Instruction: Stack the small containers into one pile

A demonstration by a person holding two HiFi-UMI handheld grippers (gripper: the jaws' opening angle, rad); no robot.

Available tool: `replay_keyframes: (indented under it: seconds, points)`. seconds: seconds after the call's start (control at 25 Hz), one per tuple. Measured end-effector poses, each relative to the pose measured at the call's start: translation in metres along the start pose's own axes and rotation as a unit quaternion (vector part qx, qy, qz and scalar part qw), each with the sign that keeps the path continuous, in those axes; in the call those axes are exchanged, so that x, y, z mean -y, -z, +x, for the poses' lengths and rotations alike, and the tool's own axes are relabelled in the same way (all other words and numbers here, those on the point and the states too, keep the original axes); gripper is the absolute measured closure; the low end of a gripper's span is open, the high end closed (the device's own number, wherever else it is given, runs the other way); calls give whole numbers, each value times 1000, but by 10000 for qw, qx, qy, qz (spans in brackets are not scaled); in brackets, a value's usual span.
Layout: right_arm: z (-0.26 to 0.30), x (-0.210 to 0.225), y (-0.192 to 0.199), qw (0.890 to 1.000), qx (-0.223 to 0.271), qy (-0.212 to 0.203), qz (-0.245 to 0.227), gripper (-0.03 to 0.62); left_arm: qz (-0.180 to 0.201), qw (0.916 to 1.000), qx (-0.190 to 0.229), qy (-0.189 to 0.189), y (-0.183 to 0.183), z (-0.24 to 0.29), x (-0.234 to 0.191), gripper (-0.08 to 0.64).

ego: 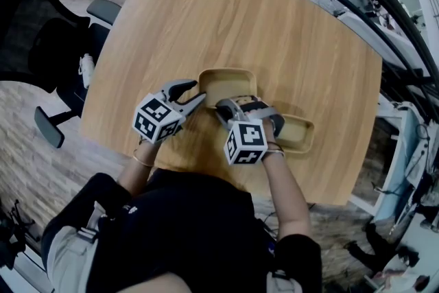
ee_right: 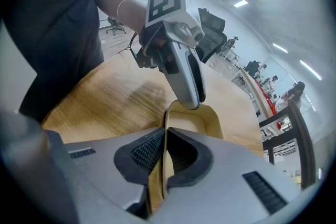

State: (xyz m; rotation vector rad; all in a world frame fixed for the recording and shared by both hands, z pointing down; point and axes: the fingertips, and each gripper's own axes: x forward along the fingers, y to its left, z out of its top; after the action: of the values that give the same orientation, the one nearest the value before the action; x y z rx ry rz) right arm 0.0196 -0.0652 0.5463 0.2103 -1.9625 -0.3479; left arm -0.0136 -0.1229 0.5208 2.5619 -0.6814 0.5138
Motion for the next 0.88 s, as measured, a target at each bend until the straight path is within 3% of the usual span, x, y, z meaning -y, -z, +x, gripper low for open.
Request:
replay_keyframes:
  seconds: [0.88]
  points:
    - [0,2,-2,9995,180,-120,250,561,-50,10000,-14,-14,3,2,-4,416]
